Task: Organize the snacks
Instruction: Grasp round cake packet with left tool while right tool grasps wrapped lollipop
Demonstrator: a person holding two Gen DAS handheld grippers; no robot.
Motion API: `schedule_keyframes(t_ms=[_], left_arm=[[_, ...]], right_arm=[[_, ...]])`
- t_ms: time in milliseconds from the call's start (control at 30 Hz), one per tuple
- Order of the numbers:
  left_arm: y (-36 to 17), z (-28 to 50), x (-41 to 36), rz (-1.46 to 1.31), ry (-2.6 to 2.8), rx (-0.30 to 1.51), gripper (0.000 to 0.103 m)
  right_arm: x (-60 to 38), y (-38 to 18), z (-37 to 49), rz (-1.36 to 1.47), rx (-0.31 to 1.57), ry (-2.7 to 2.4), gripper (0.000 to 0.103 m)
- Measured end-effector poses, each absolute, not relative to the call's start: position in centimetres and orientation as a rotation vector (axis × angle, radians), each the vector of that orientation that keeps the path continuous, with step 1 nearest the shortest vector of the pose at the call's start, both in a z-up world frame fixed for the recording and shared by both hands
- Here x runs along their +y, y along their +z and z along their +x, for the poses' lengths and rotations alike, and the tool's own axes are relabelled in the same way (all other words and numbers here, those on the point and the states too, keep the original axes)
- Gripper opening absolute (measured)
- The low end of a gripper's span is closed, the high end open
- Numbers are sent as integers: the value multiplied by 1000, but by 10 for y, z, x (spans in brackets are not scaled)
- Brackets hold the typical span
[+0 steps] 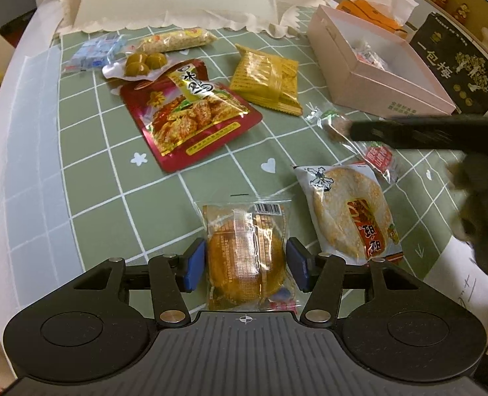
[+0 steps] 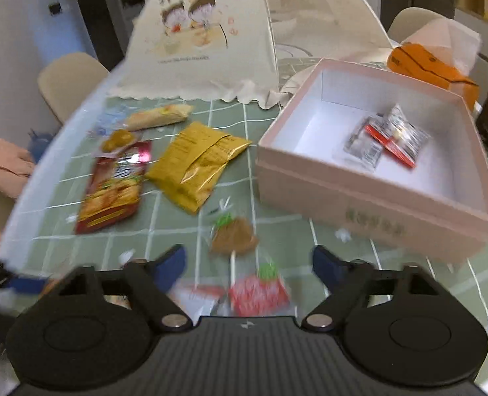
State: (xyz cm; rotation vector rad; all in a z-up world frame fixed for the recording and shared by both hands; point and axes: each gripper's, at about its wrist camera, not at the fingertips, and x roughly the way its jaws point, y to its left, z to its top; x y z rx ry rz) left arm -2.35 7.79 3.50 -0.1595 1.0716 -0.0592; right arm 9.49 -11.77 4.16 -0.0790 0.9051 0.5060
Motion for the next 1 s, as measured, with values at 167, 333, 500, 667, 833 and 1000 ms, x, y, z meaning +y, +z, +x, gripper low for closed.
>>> schedule_keyframes(t_ms=[167,333,500,667,833,1000], left_arm=[[35,-24,79,-176,-56,1081,59],[34,-23,79,-178,-56,1084,59],[34,-23,79,-173,-62,1081,59],[37,-24,77,-174,-88,1056,54],[59,-22,74,-149,-105,997,35],[82,-18,70,-107,-128,944,19]], right_arm=[[-90,31,100,-176,929,547,45],[-109,32,83,-193,931,533,43],[-157,34,60,-120,967,461,43],[-187,36,32,-80,998,430,42],[-200,48,16,-90,968,403,40],[-204,61,13,-60,919,408,39]])
